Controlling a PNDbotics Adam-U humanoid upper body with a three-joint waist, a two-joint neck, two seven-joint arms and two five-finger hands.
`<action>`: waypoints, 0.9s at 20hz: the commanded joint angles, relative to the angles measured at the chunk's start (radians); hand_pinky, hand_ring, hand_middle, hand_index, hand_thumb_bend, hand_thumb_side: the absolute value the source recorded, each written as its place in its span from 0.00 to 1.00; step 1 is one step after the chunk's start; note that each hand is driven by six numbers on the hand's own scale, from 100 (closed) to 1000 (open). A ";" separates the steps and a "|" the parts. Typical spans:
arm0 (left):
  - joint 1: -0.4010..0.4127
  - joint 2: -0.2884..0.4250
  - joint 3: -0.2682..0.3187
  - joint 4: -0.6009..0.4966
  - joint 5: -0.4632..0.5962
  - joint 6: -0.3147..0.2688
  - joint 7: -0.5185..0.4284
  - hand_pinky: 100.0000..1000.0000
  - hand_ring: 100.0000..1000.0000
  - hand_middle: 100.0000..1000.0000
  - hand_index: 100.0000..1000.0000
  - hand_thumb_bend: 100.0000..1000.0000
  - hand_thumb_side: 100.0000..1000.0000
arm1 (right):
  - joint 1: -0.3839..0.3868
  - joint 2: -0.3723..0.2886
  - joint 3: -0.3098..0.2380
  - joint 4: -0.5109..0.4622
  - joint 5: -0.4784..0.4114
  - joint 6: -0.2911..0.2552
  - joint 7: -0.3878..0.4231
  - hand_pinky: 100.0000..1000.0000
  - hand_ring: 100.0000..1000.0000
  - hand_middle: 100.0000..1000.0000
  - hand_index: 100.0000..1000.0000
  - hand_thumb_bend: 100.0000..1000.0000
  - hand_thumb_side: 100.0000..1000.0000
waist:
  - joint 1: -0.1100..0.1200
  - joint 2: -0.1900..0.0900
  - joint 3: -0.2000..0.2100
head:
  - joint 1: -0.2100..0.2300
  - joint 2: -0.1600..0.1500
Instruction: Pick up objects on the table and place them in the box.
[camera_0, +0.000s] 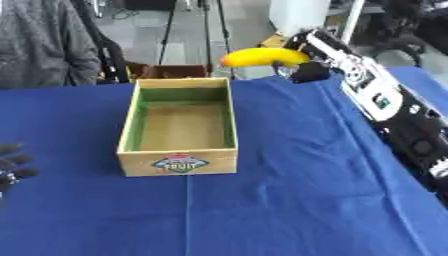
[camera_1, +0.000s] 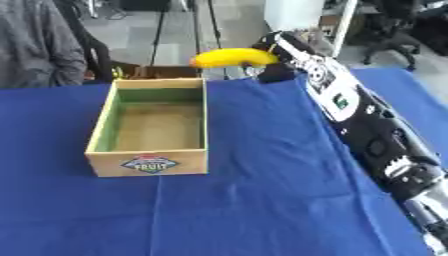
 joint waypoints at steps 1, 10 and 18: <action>-0.014 0.010 -0.005 -0.021 0.006 0.000 -0.004 0.66 0.71 0.69 0.50 0.17 0.94 | -0.033 0.001 0.009 -0.018 0.023 -0.008 0.018 0.49 0.43 0.50 0.61 0.08 0.32 | 0.000 -0.013 0.011 | -0.008 0.001; -0.027 0.001 -0.009 -0.028 0.010 0.000 -0.007 0.66 0.69 0.69 0.50 0.17 0.94 | -0.039 0.046 0.042 0.017 0.069 -0.029 0.046 0.50 0.44 0.51 0.62 0.08 0.32 | 0.006 0.004 0.061 | -0.016 -0.011; -0.038 -0.008 -0.017 -0.029 0.013 0.003 -0.015 0.66 0.69 0.69 0.49 0.17 0.94 | -0.049 0.102 0.061 0.057 0.140 -0.070 0.065 0.50 0.44 0.51 0.62 0.08 0.32 | 0.009 0.015 0.094 | -0.031 -0.017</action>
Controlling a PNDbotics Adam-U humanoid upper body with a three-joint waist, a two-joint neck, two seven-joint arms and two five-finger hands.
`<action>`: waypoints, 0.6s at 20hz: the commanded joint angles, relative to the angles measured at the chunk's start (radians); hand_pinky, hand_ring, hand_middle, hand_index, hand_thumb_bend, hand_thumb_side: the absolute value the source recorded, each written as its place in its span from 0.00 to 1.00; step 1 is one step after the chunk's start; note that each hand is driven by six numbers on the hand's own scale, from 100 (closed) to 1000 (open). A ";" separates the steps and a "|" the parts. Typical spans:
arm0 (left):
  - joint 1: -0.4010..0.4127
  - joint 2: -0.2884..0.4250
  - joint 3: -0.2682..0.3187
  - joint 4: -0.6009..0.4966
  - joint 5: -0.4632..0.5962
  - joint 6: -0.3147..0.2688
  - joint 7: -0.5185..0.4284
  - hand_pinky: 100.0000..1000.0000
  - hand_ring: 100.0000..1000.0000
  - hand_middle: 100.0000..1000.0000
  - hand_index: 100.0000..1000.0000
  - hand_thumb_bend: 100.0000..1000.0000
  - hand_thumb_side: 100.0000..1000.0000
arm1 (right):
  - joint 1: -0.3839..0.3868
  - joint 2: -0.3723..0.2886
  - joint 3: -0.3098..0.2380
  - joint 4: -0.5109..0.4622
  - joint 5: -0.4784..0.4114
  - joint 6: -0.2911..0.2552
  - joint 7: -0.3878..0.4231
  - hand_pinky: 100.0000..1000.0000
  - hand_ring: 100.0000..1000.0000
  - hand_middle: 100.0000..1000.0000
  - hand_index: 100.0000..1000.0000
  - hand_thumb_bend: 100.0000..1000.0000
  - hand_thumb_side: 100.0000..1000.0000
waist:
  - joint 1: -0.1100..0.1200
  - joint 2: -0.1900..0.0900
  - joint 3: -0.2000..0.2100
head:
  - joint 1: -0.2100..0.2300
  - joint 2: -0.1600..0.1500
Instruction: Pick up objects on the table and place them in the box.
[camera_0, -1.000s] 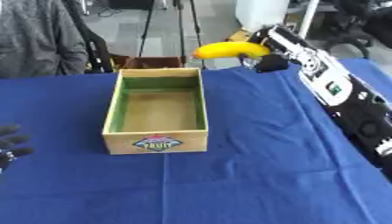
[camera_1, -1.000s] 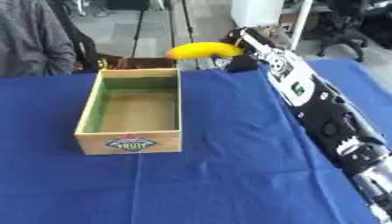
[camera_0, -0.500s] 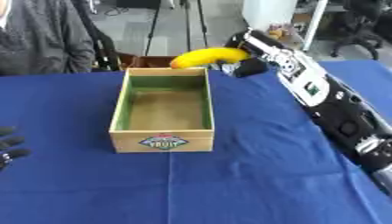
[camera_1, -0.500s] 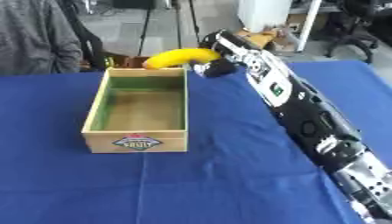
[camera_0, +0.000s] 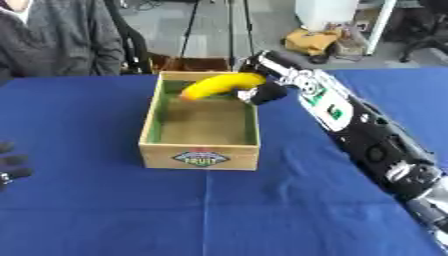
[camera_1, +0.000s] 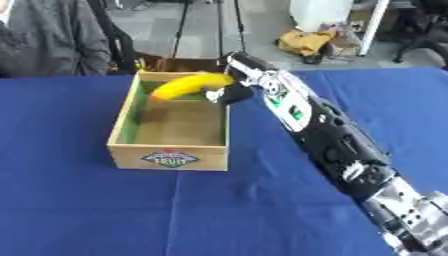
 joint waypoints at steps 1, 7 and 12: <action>-0.016 0.009 -0.004 -0.020 0.002 -0.001 -0.005 0.66 0.69 0.69 0.49 0.18 0.94 | -0.032 -0.002 0.000 -0.002 0.019 -0.015 0.004 0.50 0.44 0.51 0.62 0.08 0.32 | 0.002 -0.015 0.003 | -0.005 -0.011; -0.016 0.007 -0.005 -0.020 0.002 -0.001 -0.007 0.66 0.69 0.69 0.49 0.18 0.94 | -0.032 0.020 0.011 0.005 0.036 -0.031 0.011 0.53 0.46 0.52 0.62 0.09 0.33 | 0.002 -0.014 0.003 | -0.007 -0.012; -0.017 0.005 -0.006 -0.020 0.002 0.000 -0.008 0.66 0.69 0.69 0.49 0.18 0.94 | -0.031 0.040 0.021 0.015 0.060 -0.048 0.017 0.54 0.48 0.53 0.63 0.11 0.33 | 0.003 -0.012 0.004 | -0.009 -0.012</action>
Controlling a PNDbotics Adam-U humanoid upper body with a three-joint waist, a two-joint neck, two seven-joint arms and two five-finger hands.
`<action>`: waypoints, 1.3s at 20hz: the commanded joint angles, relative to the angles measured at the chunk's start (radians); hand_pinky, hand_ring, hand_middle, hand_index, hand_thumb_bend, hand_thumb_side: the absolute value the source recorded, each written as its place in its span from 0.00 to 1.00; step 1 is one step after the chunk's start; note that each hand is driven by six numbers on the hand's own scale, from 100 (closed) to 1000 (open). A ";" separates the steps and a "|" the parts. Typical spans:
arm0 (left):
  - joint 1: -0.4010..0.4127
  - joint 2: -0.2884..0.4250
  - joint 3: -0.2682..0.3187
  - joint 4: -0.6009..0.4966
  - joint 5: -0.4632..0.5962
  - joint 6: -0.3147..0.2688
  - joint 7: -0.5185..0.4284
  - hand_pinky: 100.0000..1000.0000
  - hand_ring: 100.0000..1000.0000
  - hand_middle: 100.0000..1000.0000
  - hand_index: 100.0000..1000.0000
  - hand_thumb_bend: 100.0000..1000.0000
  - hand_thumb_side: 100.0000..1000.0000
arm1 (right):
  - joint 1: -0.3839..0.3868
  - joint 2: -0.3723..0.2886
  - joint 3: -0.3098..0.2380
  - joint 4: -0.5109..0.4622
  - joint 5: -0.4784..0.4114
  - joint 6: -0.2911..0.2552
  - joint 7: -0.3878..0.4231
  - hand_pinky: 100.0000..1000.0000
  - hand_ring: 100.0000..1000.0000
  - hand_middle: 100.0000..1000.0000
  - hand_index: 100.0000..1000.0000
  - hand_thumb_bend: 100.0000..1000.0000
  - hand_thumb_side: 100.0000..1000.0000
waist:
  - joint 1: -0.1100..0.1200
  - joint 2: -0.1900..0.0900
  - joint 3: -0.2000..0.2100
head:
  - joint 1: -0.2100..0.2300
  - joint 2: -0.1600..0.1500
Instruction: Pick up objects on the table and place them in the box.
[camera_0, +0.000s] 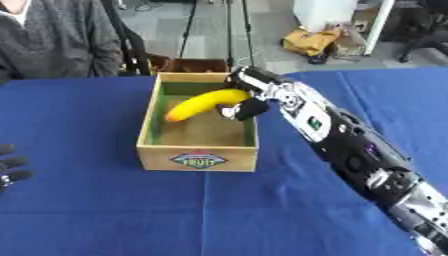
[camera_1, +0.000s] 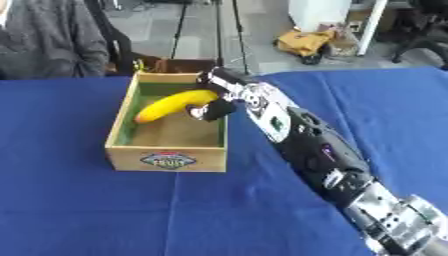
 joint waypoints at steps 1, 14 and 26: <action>-0.016 0.006 -0.001 -0.020 0.002 -0.001 -0.004 0.66 0.69 0.69 0.49 0.18 0.94 | -0.023 -0.002 0.001 0.002 0.023 -0.014 0.003 0.55 0.49 0.53 0.63 0.11 0.34 | 0.003 -0.012 0.002 | -0.003 -0.009; -0.016 0.003 -0.001 -0.020 0.001 -0.001 -0.004 0.66 0.69 0.69 0.49 0.18 0.94 | -0.012 0.024 0.021 0.014 0.096 -0.084 0.048 0.68 0.70 0.70 0.76 0.31 0.43 | 0.002 -0.007 0.003 | -0.004 -0.009; -0.010 0.005 0.003 -0.020 0.000 -0.002 -0.002 0.66 0.68 0.69 0.49 0.18 0.94 | -0.009 0.010 0.004 -0.053 0.070 -0.086 0.022 0.67 0.68 0.66 0.76 0.31 0.43 | 0.000 -0.014 -0.013 | 0.008 -0.010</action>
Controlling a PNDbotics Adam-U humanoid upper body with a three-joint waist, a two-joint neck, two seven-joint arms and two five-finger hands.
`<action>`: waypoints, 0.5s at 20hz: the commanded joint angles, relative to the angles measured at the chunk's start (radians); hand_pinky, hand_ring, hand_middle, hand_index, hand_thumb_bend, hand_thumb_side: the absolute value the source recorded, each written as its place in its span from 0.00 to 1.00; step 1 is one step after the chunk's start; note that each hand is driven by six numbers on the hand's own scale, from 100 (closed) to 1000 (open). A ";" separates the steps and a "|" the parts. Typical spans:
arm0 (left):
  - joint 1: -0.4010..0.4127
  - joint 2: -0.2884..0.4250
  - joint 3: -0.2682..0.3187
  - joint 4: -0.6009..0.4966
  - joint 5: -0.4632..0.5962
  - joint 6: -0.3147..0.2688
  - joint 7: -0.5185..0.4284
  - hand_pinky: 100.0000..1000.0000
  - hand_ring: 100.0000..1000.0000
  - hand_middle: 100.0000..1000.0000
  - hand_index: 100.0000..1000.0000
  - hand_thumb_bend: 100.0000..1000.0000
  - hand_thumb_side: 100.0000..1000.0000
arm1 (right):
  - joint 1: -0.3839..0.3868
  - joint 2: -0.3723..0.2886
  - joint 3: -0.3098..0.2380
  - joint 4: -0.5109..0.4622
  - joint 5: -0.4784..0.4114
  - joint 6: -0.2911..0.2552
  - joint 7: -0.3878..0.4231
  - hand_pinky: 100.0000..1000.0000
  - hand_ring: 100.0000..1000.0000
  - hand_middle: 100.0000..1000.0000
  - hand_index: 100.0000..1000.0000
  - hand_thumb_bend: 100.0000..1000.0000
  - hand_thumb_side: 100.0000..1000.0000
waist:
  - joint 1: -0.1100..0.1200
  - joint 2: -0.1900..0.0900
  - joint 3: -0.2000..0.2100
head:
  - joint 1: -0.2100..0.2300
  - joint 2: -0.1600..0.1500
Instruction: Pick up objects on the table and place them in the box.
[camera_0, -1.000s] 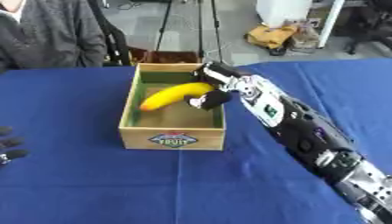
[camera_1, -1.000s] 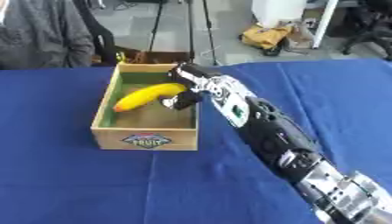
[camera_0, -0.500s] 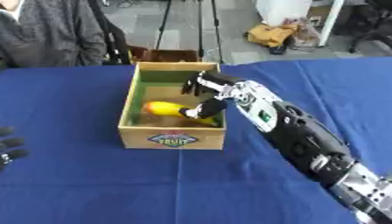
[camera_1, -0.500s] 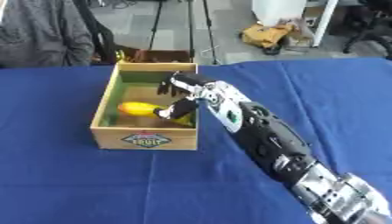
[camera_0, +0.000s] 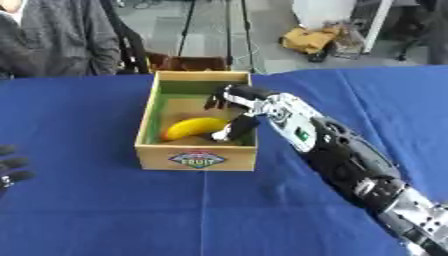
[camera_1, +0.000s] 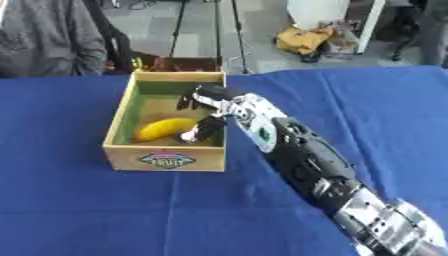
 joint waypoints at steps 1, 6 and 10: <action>-0.008 0.015 0.005 -0.020 0.000 -0.004 0.002 0.66 0.68 0.69 0.49 0.18 0.94 | -0.018 -0.027 -0.028 -0.060 -0.036 0.015 -0.045 0.67 0.66 0.64 0.76 0.31 0.42 | 0.000 -0.022 -0.008 | 0.013 -0.009; 0.008 0.022 0.016 -0.016 -0.003 -0.005 0.011 0.66 0.68 0.69 0.49 0.18 0.94 | -0.004 -0.076 -0.058 -0.161 -0.116 0.048 -0.125 0.65 0.63 0.61 0.74 0.29 0.40 | -0.005 -0.036 -0.050 | 0.042 -0.002; 0.035 0.034 0.030 -0.009 -0.010 -0.009 0.024 0.66 0.68 0.69 0.49 0.18 0.94 | 0.066 -0.132 -0.097 -0.264 -0.180 0.052 -0.189 0.64 0.59 0.57 0.71 0.25 0.41 | -0.007 -0.058 -0.121 | 0.108 0.006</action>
